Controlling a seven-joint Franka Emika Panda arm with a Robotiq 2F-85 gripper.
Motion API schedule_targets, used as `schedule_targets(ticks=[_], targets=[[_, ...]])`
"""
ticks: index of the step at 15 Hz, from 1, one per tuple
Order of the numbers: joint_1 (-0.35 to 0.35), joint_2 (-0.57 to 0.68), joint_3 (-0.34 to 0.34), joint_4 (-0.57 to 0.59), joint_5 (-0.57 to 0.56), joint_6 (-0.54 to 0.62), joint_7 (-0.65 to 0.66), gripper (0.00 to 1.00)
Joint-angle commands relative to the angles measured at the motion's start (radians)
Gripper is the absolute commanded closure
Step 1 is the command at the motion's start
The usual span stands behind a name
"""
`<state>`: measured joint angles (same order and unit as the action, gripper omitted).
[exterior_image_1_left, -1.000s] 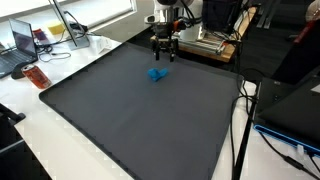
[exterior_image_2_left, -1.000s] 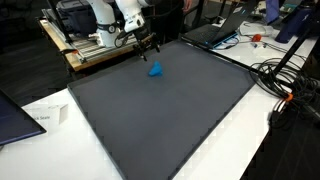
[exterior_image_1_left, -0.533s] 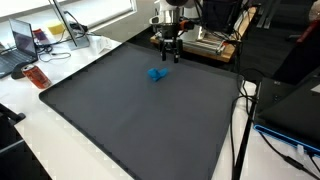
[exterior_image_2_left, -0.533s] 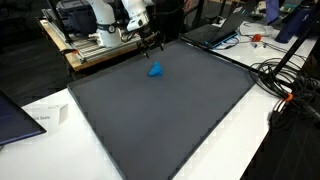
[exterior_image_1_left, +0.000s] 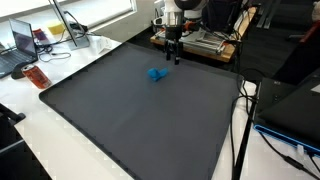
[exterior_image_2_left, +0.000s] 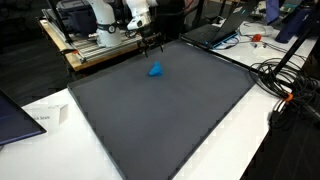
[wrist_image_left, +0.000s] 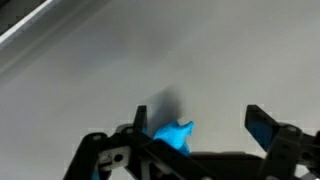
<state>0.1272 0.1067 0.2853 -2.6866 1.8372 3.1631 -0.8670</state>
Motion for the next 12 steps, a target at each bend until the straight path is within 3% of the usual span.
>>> schedule_targets(ticks=[1,4,5,12], targets=[[-0.009,0.057,0.033,-0.005,-0.117,0.027,0.212,0.0],[-0.008,0.038,0.039,-0.035,-0.228,0.026,0.332,0.0],[-0.002,0.066,0.024,-0.006,-0.166,0.012,0.26,0.0],[0.004,0.075,0.03,0.014,-0.163,0.058,0.359,0.0]])
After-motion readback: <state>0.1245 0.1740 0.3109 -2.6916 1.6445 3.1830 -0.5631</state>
